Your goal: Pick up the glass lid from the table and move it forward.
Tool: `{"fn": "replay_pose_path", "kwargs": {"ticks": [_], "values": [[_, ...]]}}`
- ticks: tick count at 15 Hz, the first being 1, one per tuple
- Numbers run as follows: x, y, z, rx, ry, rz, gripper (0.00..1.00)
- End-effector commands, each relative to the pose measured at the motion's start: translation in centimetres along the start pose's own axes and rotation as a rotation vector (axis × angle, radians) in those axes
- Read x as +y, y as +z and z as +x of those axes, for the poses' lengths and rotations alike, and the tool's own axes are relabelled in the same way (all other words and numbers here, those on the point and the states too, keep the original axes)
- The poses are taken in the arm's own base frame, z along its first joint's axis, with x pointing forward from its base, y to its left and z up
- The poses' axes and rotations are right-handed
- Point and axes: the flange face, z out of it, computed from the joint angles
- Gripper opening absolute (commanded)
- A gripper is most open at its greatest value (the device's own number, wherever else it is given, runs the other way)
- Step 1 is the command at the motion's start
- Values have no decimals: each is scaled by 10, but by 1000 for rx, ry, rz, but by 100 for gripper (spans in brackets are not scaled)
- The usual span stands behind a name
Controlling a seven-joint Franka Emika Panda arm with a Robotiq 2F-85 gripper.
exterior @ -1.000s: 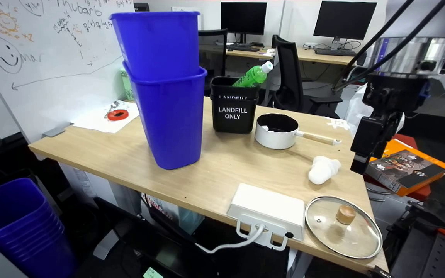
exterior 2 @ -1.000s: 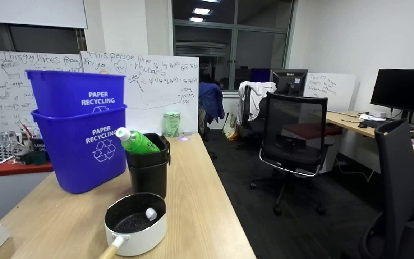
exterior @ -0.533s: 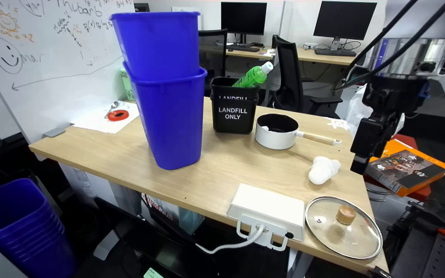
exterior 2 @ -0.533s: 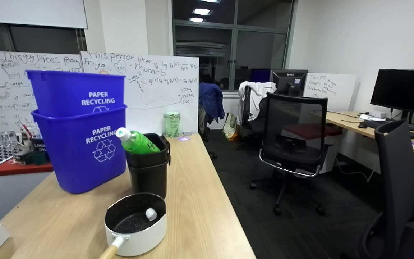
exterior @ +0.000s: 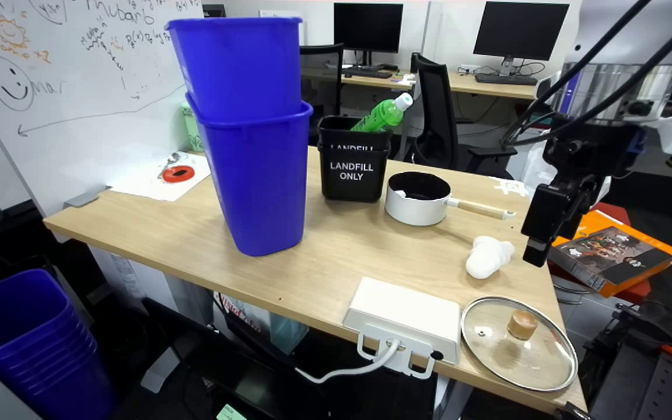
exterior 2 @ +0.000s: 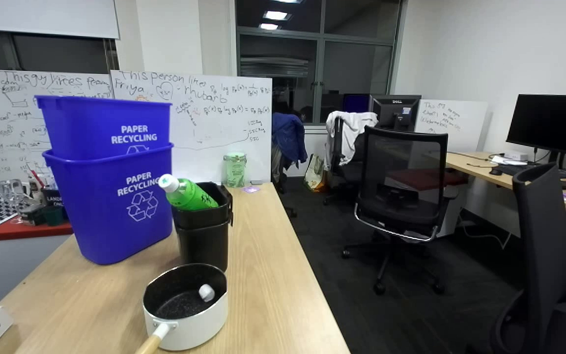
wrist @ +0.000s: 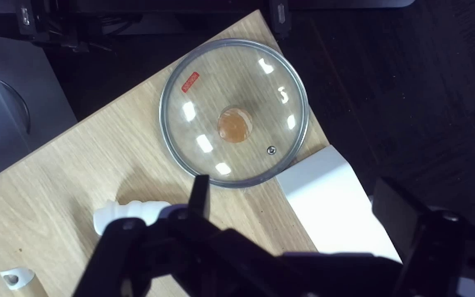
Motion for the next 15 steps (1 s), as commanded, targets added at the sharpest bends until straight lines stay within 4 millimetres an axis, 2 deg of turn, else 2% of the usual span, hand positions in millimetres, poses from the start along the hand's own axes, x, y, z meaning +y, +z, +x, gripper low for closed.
{"fn": "replay_pose_path", "kwargs": {"ticks": [1,15], "values": [[0,9,4,0,55,-14,100],[-4,52,6,-83,176,-64,100]]}}
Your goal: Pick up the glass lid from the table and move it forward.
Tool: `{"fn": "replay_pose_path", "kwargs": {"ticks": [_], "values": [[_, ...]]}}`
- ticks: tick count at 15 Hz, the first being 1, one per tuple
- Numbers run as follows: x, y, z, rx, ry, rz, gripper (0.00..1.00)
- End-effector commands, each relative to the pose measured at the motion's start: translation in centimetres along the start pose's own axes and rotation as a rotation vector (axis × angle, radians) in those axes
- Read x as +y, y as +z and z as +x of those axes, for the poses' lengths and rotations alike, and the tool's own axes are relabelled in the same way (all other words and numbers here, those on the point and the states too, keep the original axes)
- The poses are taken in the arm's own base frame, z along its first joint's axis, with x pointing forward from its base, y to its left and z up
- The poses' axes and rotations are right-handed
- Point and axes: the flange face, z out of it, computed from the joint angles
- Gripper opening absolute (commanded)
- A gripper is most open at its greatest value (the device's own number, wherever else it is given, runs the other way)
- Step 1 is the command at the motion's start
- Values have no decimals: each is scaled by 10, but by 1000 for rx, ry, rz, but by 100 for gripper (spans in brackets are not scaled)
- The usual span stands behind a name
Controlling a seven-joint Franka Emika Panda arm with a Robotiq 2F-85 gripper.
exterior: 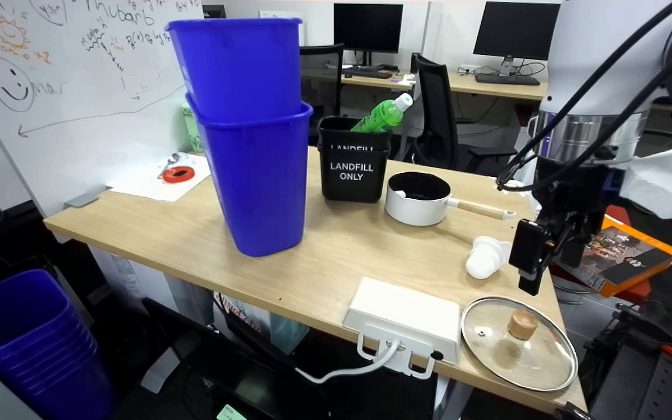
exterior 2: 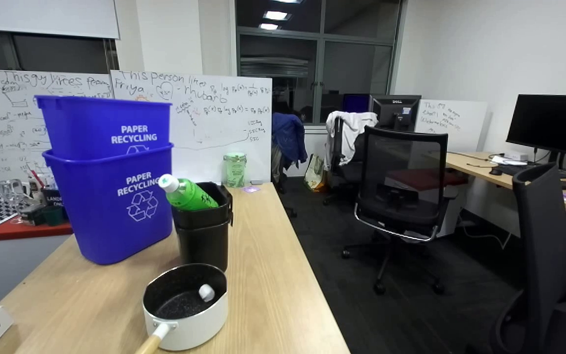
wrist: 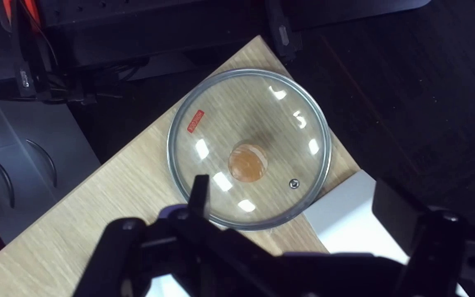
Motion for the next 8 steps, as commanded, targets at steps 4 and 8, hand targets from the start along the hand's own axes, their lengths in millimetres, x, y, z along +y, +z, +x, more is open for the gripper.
{"fn": "replay_pose_path", "kwargs": {"ticks": [4,8], "values": [[-3,10,3,-4,39,-12,100],[-3,15,6,0,47,-13,100]]}}
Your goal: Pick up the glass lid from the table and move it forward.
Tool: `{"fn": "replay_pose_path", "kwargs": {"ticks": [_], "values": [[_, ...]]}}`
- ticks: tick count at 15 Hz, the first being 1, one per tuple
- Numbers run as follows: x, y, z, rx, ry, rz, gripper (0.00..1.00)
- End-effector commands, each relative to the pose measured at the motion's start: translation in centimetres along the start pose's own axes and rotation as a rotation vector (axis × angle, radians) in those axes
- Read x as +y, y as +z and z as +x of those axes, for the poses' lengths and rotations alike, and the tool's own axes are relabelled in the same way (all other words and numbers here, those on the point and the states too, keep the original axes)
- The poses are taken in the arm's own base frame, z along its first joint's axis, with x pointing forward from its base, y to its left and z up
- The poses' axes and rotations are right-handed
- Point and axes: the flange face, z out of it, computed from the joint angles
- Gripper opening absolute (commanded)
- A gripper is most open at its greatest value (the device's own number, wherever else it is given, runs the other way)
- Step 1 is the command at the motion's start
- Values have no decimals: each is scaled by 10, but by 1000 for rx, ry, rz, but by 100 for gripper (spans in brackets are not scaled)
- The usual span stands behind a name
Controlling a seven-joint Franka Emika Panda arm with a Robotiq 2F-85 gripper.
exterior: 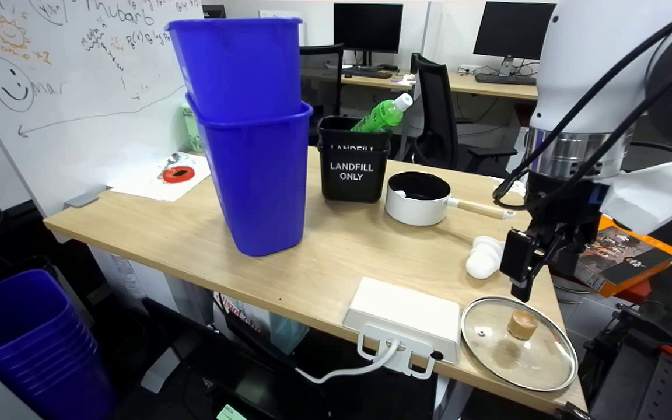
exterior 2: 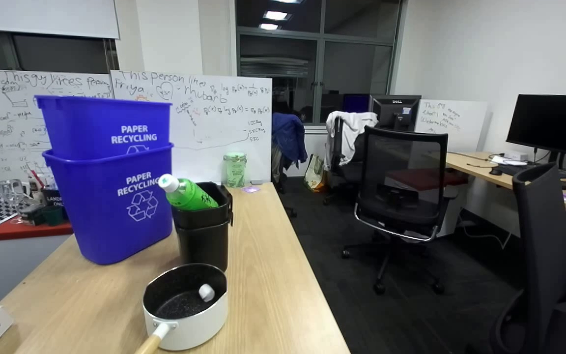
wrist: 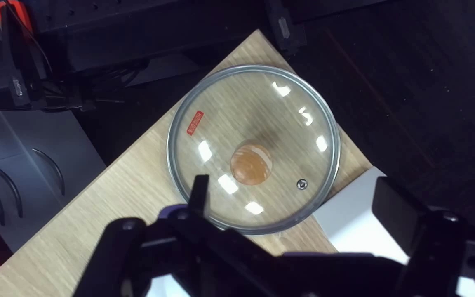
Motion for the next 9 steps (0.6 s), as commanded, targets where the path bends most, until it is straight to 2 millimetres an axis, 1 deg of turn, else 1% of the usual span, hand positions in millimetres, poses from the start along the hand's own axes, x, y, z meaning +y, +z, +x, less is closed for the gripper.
{"fn": "replay_pose_path", "kwargs": {"ticks": [1,5,9], "values": [[0,0,0,0,0,0,100],[0,0,1,8,5,-9,100],[-5,3,7,83,38,-55,100]]}}
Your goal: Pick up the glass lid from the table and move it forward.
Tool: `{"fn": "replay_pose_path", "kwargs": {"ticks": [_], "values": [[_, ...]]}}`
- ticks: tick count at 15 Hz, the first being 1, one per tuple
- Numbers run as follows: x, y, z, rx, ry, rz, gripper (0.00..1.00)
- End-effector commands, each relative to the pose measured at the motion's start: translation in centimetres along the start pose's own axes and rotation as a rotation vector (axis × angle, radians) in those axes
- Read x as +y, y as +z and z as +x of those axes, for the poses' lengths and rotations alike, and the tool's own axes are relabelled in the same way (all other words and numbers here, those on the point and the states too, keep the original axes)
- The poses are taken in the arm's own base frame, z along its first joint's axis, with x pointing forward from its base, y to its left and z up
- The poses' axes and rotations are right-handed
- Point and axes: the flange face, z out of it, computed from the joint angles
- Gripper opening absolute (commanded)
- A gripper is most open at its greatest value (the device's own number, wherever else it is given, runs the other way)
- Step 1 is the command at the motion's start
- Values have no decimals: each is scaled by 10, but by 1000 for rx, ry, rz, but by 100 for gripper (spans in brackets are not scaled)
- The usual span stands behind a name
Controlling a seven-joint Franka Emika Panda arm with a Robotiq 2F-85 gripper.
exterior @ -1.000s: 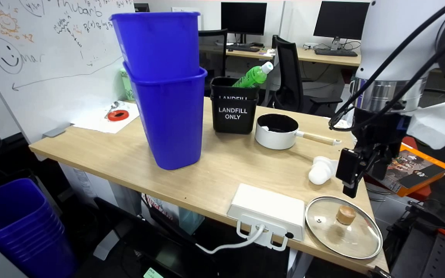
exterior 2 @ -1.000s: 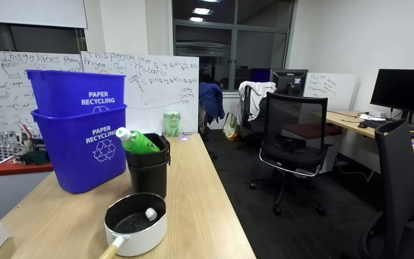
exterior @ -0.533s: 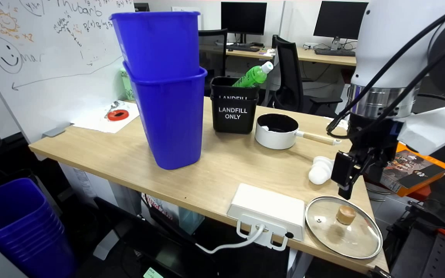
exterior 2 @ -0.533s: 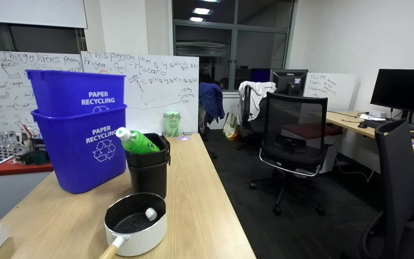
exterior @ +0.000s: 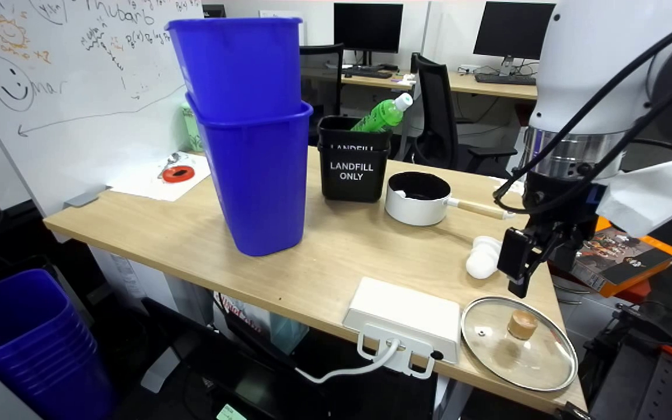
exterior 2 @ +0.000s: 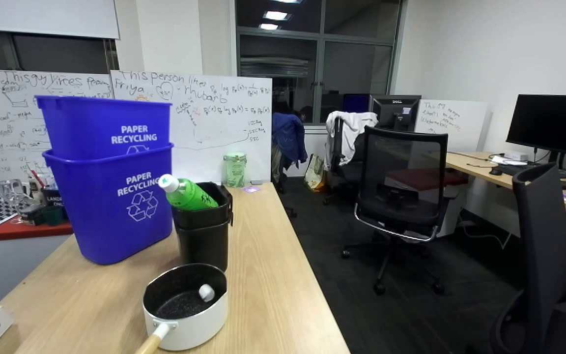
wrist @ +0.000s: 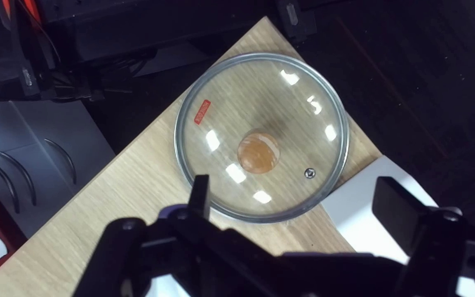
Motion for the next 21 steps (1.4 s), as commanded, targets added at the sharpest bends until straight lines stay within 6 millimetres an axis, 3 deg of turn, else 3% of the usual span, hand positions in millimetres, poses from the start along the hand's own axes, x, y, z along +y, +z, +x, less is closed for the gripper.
{"fn": "replay_pose_path", "kwargs": {"ticks": [1,13,21], "values": [[-6,5,6,72,35,-38,100],[-21,43,3,73,220,-85,100],[-21,89,-1,73,359,-154,100]]}}
